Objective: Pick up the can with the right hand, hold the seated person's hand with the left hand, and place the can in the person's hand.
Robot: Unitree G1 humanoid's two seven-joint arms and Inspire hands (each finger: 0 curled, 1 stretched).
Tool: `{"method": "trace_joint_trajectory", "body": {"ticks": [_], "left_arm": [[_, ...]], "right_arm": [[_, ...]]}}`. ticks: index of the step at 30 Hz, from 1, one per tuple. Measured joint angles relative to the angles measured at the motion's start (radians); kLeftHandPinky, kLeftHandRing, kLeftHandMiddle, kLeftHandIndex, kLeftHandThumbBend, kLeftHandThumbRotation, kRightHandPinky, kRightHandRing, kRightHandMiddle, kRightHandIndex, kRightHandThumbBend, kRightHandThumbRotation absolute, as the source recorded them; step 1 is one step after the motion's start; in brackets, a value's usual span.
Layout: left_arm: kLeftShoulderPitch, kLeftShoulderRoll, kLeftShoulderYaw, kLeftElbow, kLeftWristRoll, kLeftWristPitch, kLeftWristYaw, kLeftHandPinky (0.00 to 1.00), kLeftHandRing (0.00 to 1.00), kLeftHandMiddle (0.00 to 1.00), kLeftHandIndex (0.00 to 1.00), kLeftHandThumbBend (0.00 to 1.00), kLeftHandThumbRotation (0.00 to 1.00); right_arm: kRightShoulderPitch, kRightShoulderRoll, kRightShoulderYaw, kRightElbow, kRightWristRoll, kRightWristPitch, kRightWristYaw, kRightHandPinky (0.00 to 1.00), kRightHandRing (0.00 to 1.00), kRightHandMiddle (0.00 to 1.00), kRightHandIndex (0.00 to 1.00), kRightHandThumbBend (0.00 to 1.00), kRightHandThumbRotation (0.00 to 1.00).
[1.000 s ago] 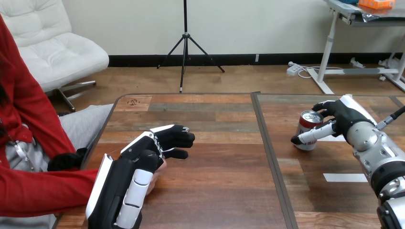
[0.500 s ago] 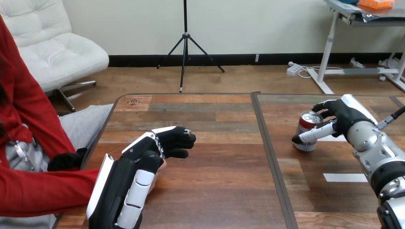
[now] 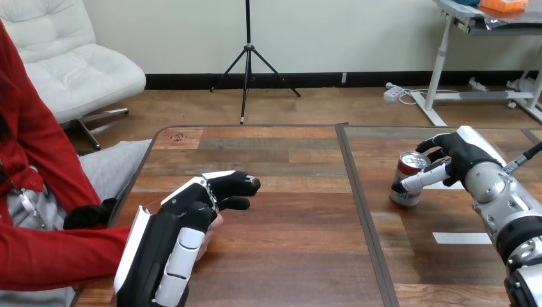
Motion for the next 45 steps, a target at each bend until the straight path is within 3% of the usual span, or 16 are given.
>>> {"method": "trace_joint_trajectory", "body": {"ticks": [21,45], "left_arm": [[0.0,0.0,0.001,0.0,0.001,0.0,0.0,0.67,0.78,0.7,0.59,0.59,1.0],[0.0,0.0,0.003,0.0,0.007,-0.009,0.002,0.68,0.77,0.68,0.57,0.59,1.0]], "right_arm": [[0.0,0.0,0.001,0.0,-0.004,0.0,-0.001,0.57,0.66,0.69,0.75,0.92,0.11],[0.0,0.0,0.003,0.0,-0.008,0.0,-0.001,0.67,0.76,0.76,0.73,0.93,0.12]]}}
